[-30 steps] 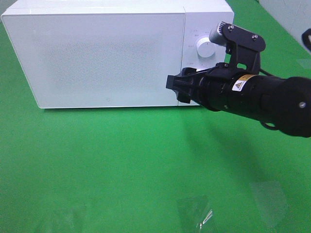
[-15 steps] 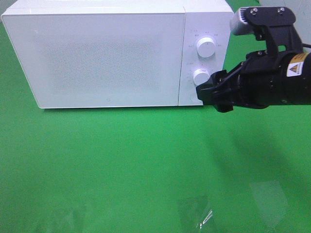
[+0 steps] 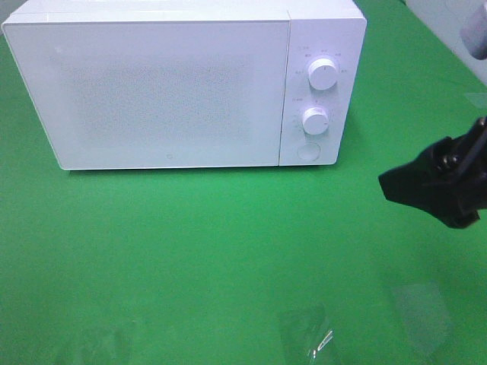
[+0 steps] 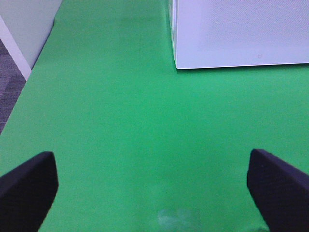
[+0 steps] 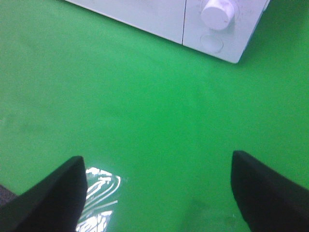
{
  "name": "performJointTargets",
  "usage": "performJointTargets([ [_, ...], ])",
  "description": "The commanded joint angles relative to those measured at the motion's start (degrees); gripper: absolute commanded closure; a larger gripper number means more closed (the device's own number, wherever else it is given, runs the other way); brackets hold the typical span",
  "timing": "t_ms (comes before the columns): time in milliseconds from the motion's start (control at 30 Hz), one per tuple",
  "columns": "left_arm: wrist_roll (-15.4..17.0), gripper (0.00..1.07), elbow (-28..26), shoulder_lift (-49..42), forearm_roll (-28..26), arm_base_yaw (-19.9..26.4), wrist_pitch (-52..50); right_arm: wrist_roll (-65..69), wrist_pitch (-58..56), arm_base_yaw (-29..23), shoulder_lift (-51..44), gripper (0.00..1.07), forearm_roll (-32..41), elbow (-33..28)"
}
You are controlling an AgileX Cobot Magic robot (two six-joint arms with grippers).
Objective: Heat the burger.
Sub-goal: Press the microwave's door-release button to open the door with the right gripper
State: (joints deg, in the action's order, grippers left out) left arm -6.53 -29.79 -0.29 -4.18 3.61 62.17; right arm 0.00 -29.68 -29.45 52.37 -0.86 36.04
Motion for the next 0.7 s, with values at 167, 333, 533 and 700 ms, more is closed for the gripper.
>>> performJointTargets([
  [167, 0.2, 0.06, 0.1, -1.0, -0.4, 0.1, -0.8, 0.0, -10.8, 0.2, -6.0, 0.31, -0.5, 0.1],
  [333, 0.2, 0.06, 0.1, -1.0, -0.4, 0.1, -0.8, 0.0, -15.2, 0.2, -14.1, 0.31, -0.6, -0.3],
  [533, 0.2, 0.06, 0.1, -1.0, -0.4, 0.1, -0.8, 0.0, -17.0, 3.4, -22.1, 0.31, 0.1, -2.5],
  [700, 0.2, 0.06, 0.1, -1.0, -0.4, 0.1, -0.8, 0.0, -21.4, 11.5, -30.8, 0.31, -0.1, -2.9],
])
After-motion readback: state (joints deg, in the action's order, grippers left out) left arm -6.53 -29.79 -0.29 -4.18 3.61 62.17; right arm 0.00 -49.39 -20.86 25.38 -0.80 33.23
